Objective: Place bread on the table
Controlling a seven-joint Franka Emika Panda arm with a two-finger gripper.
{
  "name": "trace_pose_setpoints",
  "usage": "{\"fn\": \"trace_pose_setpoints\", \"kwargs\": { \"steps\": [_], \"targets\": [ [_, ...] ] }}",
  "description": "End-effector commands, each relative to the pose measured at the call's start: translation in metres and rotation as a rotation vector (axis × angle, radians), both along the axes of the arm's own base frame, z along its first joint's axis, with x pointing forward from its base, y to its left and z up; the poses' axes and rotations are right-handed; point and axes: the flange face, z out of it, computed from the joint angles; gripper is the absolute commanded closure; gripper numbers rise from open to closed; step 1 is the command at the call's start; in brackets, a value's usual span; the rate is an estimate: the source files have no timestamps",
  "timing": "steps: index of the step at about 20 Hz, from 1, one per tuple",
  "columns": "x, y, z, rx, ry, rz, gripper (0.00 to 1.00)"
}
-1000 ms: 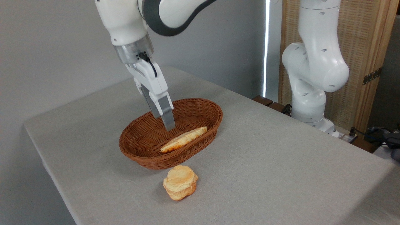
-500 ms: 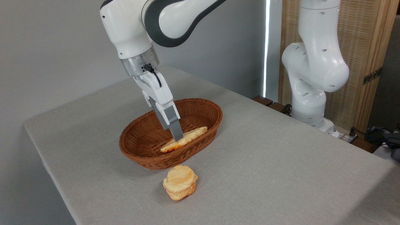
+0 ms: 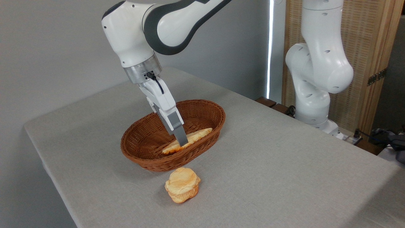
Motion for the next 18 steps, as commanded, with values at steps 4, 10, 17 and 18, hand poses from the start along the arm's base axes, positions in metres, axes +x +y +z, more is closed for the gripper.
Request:
{"fn": "trace_pose_setpoints", "kwargs": {
  "steps": [4, 10, 17, 18],
  "targets": [
    [0.004, -0.02, -0.023, 0.043, -0.027, 0.032, 0.01],
    [0.0, -0.043, -0.041, 0.095, -0.033, 0.004, 0.07],
    [0.0, -0.042, -0.04, 0.094, -0.035, 0.002, 0.74],
    [0.0, -0.042, -0.039, 0.093, -0.036, 0.001, 0.8]
  ]
}}
